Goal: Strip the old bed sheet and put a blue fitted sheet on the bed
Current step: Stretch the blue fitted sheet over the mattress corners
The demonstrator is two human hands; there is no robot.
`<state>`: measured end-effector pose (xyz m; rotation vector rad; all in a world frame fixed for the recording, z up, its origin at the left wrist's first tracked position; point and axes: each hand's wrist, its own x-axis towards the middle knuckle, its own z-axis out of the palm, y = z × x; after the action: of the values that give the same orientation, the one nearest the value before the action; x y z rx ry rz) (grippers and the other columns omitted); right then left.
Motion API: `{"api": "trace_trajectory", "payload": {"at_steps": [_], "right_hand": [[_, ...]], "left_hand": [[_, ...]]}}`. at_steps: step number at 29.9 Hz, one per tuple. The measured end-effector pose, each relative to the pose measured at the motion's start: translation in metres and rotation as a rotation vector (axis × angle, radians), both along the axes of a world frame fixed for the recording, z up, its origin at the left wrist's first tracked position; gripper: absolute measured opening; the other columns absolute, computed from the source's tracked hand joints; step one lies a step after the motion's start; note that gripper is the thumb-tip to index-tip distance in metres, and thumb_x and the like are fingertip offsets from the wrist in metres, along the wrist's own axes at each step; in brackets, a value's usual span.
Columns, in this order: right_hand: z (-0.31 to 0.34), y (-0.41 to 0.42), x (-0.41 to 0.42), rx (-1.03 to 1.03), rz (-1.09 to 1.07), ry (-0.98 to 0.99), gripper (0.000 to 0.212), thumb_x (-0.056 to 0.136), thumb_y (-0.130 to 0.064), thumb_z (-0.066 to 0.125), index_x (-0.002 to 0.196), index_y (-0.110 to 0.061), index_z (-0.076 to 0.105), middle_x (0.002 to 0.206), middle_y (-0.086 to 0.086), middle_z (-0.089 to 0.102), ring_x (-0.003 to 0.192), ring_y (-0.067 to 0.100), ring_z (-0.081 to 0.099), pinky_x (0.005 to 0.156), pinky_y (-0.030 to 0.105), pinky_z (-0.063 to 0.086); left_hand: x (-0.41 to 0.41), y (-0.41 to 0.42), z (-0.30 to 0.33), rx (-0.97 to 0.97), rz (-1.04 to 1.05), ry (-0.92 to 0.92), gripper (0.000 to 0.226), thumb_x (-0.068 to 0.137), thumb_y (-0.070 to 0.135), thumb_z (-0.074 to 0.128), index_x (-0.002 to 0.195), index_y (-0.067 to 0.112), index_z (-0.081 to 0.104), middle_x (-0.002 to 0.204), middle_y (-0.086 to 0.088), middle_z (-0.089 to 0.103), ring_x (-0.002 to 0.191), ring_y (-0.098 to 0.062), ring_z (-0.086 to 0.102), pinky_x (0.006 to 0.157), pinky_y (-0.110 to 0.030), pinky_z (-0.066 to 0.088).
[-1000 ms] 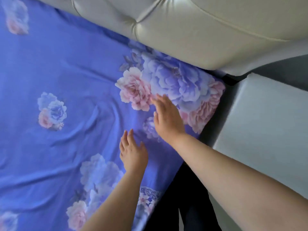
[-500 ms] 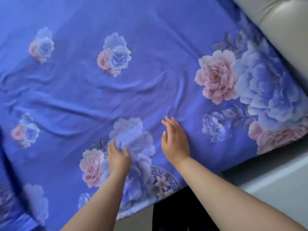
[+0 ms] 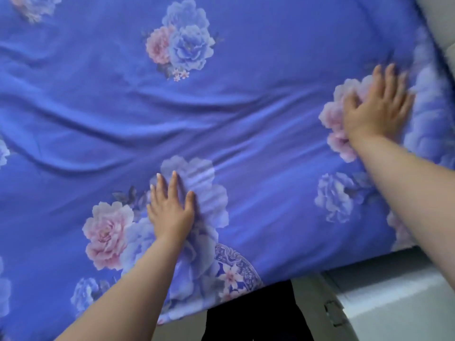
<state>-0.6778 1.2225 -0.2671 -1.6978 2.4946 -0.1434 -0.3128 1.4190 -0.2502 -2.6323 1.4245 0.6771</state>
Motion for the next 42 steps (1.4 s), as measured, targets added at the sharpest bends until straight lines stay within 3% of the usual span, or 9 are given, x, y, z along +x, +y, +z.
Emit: {"api": "trace_trajectory", "payload": {"at_steps": [5,9,11,17,21,27,34,36,42], "right_hand": [[0.024,0.01,0.008,-0.052,-0.338,-0.096,0.063,0.09,-0.04,0.034,0.149,-0.02,0.028,0.157,0.005,0.02,0.145,0.027,0.018,0.114,0.051,0.01],[0.016,0.058,0.143,-0.087,0.847,-0.112,0.057,0.089,-0.049,0.04,0.139,-0.023,0.047,0.145,0.002,0.046,0.136,0.027,0.04,0.107,0.062,0.029],[0.009,0.072,0.193,0.217,1.279,-0.038,0.062,0.087,-0.055,0.043,0.144,-0.03,0.037,0.153,-0.002,0.032,0.143,0.023,0.026,0.111,0.062,0.01],[0.022,-0.025,0.227,0.157,0.084,-0.312,0.061,0.095,-0.039,0.042,0.15,-0.026,0.02,0.16,-0.003,0.007,0.148,0.022,0.004,0.116,0.051,0.001],[0.018,0.046,0.332,-0.11,1.01,-0.218,0.058,0.084,-0.04,0.056,0.139,-0.026,0.047,0.148,-0.002,0.042,0.138,0.023,0.036,0.112,0.049,0.027],[-0.007,0.059,0.41,0.377,1.809,-0.08,0.069,0.092,-0.056,0.04,0.151,-0.028,0.016,0.16,-0.006,0.009,0.148,0.017,0.004,0.116,0.045,-0.01],[-0.005,-0.205,0.316,0.17,0.323,-0.079,0.059,0.098,-0.038,0.03,0.152,-0.021,0.012,0.16,-0.003,0.004,0.148,0.019,0.0,0.119,0.045,-0.002],[0.005,-0.208,0.332,0.125,0.218,-0.146,0.057,0.097,-0.032,0.032,0.151,-0.022,0.017,0.16,-0.004,0.008,0.148,0.022,0.004,0.118,0.051,0.003],[0.005,-0.085,0.489,0.455,1.734,-0.232,0.048,0.1,-0.047,0.024,0.148,-0.036,0.025,0.159,-0.012,0.013,0.147,0.014,0.004,0.118,0.048,-0.003]], "left_hand": [[-0.026,-0.058,-0.001,0.015,-0.172,0.042,0.06,0.095,0.049,0.04,0.149,0.042,0.015,0.16,0.006,-0.002,0.147,-0.024,-0.001,0.114,-0.051,0.012],[-0.024,-0.106,0.002,-0.16,-0.316,0.266,0.047,0.098,0.024,0.034,0.145,0.025,0.036,0.156,-0.001,0.025,0.145,-0.023,0.02,0.114,-0.043,0.02],[-0.005,-0.114,0.005,-0.343,-0.229,0.34,0.05,0.091,0.015,0.034,0.139,0.012,0.045,0.148,-0.009,0.04,0.14,-0.026,0.032,0.113,-0.035,0.024],[0.058,-0.087,0.01,-0.353,0.434,0.057,0.057,0.094,0.018,0.047,0.148,0.018,0.028,0.157,-0.007,0.019,0.143,-0.026,0.02,0.112,-0.046,0.019],[0.115,-0.079,0.002,-0.465,0.778,0.041,0.048,0.098,0.012,0.039,0.144,0.001,0.031,0.152,-0.019,0.025,0.14,-0.033,0.026,0.11,-0.039,0.021],[0.179,-0.052,-0.011,-0.492,1.015,-0.06,0.042,0.1,0.013,0.033,0.14,0.0,0.039,0.145,-0.022,0.037,0.135,-0.035,0.033,0.11,-0.038,0.024],[0.183,-0.1,-0.022,-0.265,0.76,-0.079,0.049,0.1,0.021,0.038,0.148,0.024,0.031,0.159,-0.003,0.015,0.146,-0.026,0.012,0.115,-0.049,0.011],[0.183,-0.126,-0.023,-0.244,0.753,-0.049,0.048,0.1,0.021,0.034,0.147,0.027,0.03,0.159,0.0,0.014,0.147,-0.024,0.009,0.115,-0.05,0.008],[0.189,-0.18,-0.007,-0.436,0.727,0.221,0.056,0.095,-0.003,0.028,0.15,0.008,0.018,0.156,-0.01,0.022,0.142,-0.019,0.026,0.108,-0.02,0.021]]}}
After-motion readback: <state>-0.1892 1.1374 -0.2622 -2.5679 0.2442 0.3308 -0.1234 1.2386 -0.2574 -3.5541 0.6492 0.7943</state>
